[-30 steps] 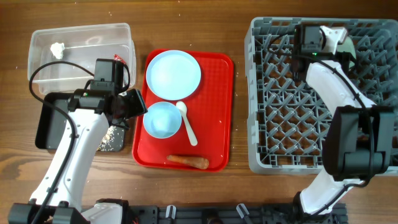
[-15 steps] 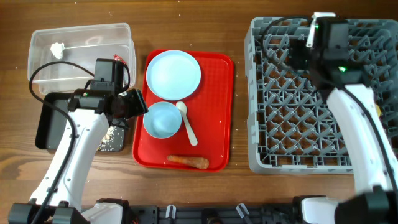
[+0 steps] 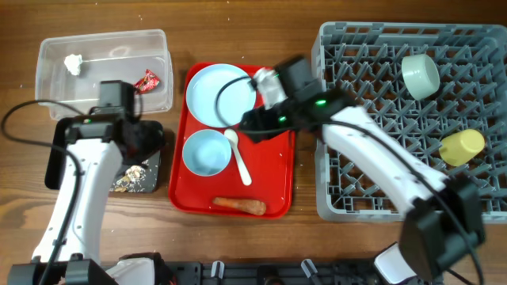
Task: Sort waste into correct bins and load items into the dishwasher rack
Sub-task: 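Move the right gripper back toward the light-blue bowl on the red tray, then grasp the light-blue bowl with the right gripper and place it in the rack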
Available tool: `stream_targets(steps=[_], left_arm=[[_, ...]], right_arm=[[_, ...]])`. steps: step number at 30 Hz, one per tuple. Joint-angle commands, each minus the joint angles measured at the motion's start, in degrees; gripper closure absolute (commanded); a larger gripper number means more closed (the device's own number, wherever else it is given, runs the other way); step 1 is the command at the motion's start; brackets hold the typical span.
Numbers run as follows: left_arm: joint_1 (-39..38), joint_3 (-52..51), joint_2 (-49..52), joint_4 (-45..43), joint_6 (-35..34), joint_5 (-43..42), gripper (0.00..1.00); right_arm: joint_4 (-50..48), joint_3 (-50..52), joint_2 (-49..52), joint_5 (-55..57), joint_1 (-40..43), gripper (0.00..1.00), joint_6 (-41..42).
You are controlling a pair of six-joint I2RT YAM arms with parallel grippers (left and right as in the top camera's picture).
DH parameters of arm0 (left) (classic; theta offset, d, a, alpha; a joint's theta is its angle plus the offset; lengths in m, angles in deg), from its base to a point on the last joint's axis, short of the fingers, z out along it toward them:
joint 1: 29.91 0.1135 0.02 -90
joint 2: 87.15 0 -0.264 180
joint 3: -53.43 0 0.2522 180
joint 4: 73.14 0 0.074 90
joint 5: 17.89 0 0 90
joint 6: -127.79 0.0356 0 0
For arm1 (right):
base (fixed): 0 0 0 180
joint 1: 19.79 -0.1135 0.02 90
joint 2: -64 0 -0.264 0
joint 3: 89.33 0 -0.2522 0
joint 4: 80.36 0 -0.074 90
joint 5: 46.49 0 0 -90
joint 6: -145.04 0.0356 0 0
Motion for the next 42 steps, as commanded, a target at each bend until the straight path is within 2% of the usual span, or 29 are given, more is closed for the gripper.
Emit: stream_targets(steps=[1,3,4,6,10,16,19,21,27,31,36,39,42], left_arm=[[6.21,0.07,-0.68,1.42,-1.79,1.57,0.08],[8.79,0.07,-0.68,1.7,-1.77,0.68,0.05],[9.51,0.07,-0.68,1.75,-1.77,0.46,0.05],[10.58,0.07,-0.68,1.92,-1.77,0.44,0.04],[10.6,0.07,-0.68,1.92,-1.77,0.44,0.04],[10.6,0.07,-0.68,1.92,-1.77,0.44,0.04],[10.6,0.07,-0.68,1.95,-1.77,0.44,0.04],[10.6,0.07,-0.68,1.95,-1.77,0.44,0.04],[10.6,0.07,-0.68,1.92,-1.77,0.22,0.04],[10.6,0.07,-0.68,1.92,-1.75,0.22,0.04],[10.6,0.07,-0.68,1.68,-1.77,0.22,0.04],[10.6,0.07,-0.68,1.68,-1.77,0.22,0.04],[10.6,0.07,-0.68,1.64,-1.77,0.22,0.04]], right_arm=[[-2.27,-0.17,5.88,-0.33,-4.85,0.21,4.7],[-3.13,-0.17,8.17,3.17,-7.1,0.23,8.04],[-3.45,-0.17,8.92,4.55,-7.82,0.26,9.16],[-3.87,-0.17,10.49,8.48,-9.42,0.41,13.75],[-4.13,-0.17,12.33,9.42,-9.9,0.52,18.32],[-4.76,-0.17,15.02,8.28,-10.34,0.59,19.98],[-5.22,-0.17,15.85,8.35,-10.54,0.77,21.29],[-5.6,-0.46,15.47,8.35,-10.38,0.96,21.2],[-4.57,-1.7,6.32,14.82,-7.15,0.96,20.0],[-1.03,-1.7,-5.75,27.32,-0.74,0.96,17.11],[1.09,-1.7,-17.0,57.22,12.04,0.96,7.04],[-4.74,-1.7,-18.38,76.89,21.68,0.96,-1.7],[-10.29,-1.68,-17.44,86.01,30.4,0.96,-4.81]])
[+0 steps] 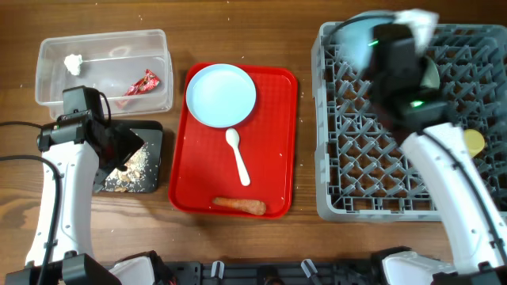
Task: Sort waste into correct bins and load items into the dishwasher rack
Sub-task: 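Grasp the light-blue bowl with the right gripper and place it in the rack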
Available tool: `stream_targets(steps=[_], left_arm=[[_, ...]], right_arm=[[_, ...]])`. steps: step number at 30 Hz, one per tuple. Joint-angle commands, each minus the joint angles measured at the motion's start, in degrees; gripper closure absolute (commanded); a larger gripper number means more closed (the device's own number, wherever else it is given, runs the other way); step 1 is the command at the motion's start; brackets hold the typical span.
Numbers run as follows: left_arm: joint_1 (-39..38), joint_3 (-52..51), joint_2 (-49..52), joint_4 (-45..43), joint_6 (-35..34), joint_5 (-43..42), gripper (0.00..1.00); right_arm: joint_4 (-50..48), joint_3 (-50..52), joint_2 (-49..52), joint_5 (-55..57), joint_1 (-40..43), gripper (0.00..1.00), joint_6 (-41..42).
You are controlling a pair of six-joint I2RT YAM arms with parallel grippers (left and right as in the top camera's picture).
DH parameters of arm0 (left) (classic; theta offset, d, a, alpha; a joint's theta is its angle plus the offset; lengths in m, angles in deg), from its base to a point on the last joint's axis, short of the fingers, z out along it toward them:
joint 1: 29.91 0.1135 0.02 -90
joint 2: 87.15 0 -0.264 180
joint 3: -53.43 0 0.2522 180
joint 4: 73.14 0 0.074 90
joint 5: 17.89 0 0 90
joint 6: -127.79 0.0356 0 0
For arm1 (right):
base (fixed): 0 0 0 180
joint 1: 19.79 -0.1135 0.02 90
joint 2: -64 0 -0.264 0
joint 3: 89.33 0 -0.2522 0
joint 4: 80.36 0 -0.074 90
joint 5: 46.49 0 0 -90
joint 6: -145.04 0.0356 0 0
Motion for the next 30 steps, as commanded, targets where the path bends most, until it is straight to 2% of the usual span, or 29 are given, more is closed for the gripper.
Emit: stream_targets(steps=[1,7,13,16,20,25,28,30], left_arm=[[0.31,0.07,-0.68,-0.17,-0.57,-0.09,0.04],[0.31,0.07,-0.68,-0.39,-0.57,-0.09,0.04],[0.31,0.07,-0.68,-0.68,-0.57,-0.09,0.04],[0.31,0.07,-0.68,-1.2,-0.59,-0.09,0.04],[0.31,0.07,-0.68,-2.19,-0.59,-1.62,0.04],[0.31,0.07,-0.68,-2.6,-0.57,-1.99,0.04],[0.31,0.07,-0.68,-2.54,-0.57,-1.99,0.03],[0.31,0.07,-0.68,-2.54,-0.52,-1.99,0.03]], right_arm=[[-6.21,-0.79,1.05,20.41,11.06,0.96,-9.33],[-15.45,-0.79,10.38,24.11,25.66,0.96,-17.79],[-19.21,-0.79,23.06,25.29,31.85,0.96,-20.83],[-23.5,-0.79,28.41,27.08,32.2,0.96,-24.52],[-22.6,-0.76,31.21,26.49,29.86,0.96,-23.41],[-11.8,-0.76,31.43,17.33,24.22,0.95,-21.14],[-2.64,-0.76,31.41,10.1,21.73,0.75,-16.44],[1.73,-0.76,31.41,9.33,21.18,0.64,-10.93]])
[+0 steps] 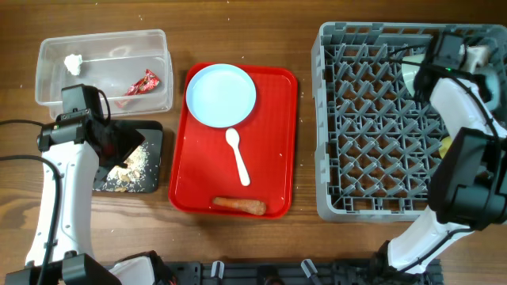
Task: Sort waste into correct bins and load items into the dishwasher rack
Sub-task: 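Grasp the light-blue bowl with the right gripper and place it in the rack, then reach the right gripper to the white spoon and grasp it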
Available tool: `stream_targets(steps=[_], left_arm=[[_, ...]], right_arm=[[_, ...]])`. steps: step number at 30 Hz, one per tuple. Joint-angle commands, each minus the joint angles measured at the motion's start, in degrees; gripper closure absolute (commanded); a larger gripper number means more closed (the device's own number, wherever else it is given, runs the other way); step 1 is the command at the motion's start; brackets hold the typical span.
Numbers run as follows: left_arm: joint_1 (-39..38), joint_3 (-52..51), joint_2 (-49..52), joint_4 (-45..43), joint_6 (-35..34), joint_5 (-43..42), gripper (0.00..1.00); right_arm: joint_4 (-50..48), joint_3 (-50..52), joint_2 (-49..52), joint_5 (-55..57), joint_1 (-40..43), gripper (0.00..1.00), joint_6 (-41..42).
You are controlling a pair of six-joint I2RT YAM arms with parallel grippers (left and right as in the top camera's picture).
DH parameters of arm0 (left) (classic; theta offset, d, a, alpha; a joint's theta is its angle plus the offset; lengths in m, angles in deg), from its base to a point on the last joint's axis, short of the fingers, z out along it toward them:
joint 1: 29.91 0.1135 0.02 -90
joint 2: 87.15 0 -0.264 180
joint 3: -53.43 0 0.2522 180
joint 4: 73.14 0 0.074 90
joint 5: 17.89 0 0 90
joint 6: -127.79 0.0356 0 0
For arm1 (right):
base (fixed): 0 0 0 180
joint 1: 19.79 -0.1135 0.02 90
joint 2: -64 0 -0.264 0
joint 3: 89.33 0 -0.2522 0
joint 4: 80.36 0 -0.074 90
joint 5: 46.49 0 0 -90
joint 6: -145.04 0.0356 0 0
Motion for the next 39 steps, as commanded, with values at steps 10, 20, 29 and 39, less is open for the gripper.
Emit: stream_targets(steps=[10,20,29,39], left_arm=[[0.28,0.07,-0.68,1.2,-0.09,-0.24,0.03],[0.28,0.07,-0.68,1.18,-0.11,-0.24,0.01],[0.31,0.07,-0.68,1.16,-0.11,-0.24,0.0],[0.28,0.07,-0.68,1.16,-0.11,-0.24,0.0]], right_arm=[[12.5,0.15,-10.14,-18.51,-1.44,0.34,13.25],[12.59,0.15,-27.71,-75.01,-3.3,0.32,11.56],[13.4,0.17,-19.52,-80.7,-32.44,0.19,12.04],[5.44,0.17,0.26,-67.43,-53.31,0.12,12.66]])
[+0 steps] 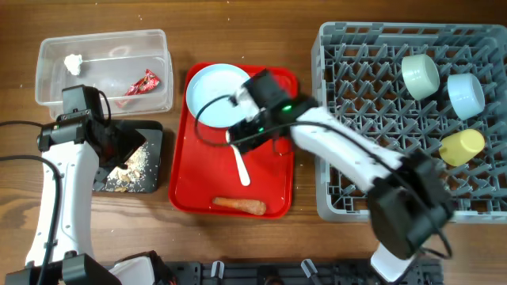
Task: Sort waste into correct bins and load items into the dishwasher rack
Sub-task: 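Reach the right gripper to the white spoon and grasp it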
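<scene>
A red tray (277, 198) holds a white plate (207, 91), a white spoon (242, 170) and an orange food scrap (238, 205). My right gripper (239, 133) reaches in from the rack side. It hangs low over the spoon's head at the plate's near edge, and its fingers look open. The grey dishwasher rack (348, 182) on the right carries a pale green cup (420, 74), a light blue bowl (466, 93) and a yellow cup (461, 146). My left gripper (123, 146) looks open and hovers over the black bin (150, 170) of food scraps.
A clear plastic bin (103, 47) at the back left holds a red wrapper (145, 81) and a crumpled white scrap (73, 63). The right arm's cable loops across the plate. Wooden table shows around the tray and the bins.
My right arm has swung from the rack's far right corner back over the tray, to the spoon's head. The light blue bowl now lies in the rack beside the green cup. The left arm is unchanged.
First the right gripper was at the blue bowl on the tray and the left gripper hung over the black bin. Then the bowl was off the tray and the right arm was over the rack, later at its far right corner. Now the bowl lies in the rack.
</scene>
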Available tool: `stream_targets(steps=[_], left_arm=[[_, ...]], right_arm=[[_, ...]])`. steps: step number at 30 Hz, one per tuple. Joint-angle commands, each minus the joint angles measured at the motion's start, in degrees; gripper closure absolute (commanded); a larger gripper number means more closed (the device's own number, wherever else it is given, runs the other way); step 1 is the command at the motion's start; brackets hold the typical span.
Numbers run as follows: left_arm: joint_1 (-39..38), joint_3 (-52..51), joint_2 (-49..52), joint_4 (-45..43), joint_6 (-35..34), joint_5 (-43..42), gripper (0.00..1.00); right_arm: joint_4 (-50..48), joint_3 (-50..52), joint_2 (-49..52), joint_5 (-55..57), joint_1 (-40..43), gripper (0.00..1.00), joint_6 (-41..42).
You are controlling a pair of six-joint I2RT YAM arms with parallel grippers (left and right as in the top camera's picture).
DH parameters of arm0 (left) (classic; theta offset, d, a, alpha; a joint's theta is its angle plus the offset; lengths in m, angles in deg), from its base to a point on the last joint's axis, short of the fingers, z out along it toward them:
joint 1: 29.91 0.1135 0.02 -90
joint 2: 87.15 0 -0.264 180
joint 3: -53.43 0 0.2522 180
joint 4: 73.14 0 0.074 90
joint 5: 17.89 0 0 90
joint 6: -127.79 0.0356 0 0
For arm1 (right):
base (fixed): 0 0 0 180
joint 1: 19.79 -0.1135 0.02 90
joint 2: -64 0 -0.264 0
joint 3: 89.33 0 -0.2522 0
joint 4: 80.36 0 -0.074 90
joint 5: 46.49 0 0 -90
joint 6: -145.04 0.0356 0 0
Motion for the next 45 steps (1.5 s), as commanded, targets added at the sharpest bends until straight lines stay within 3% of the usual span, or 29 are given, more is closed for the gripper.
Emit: stream_targets(steps=[1,9,19,30,40,45], left_arm=[[0.28,0.07,-0.68,0.04,-0.13,-0.07,0.0],[0.31,0.07,-0.68,0.26,-0.13,-0.07,0.0],[0.28,0.07,-0.68,0.28,-0.13,-0.07,0.0],[0.31,0.07,-0.68,0.5,-0.13,-0.07,0.0],[0.31,0.07,-0.68,0.72,-0.11,-0.07,0.0],[0.31,0.07,-0.68,0.92,-0.13,-0.07,0.0]], right_arm=[[-2.71,0.07,5.29,6.05,-3.52,0.11,1.88],[-10.16,0.07,9.79,12.59,-6.73,0.13,5.16],[-10.6,0.07,11.34,12.79,-6.73,0.34,6.12],[-10.43,0.04,12.55,13.42,-6.73,0.37,6.78],[-9.84,-0.44,12.57,13.22,-6.73,0.38,13.2],[-9.88,-0.39,14.14,12.92,-6.88,0.45,16.94]])
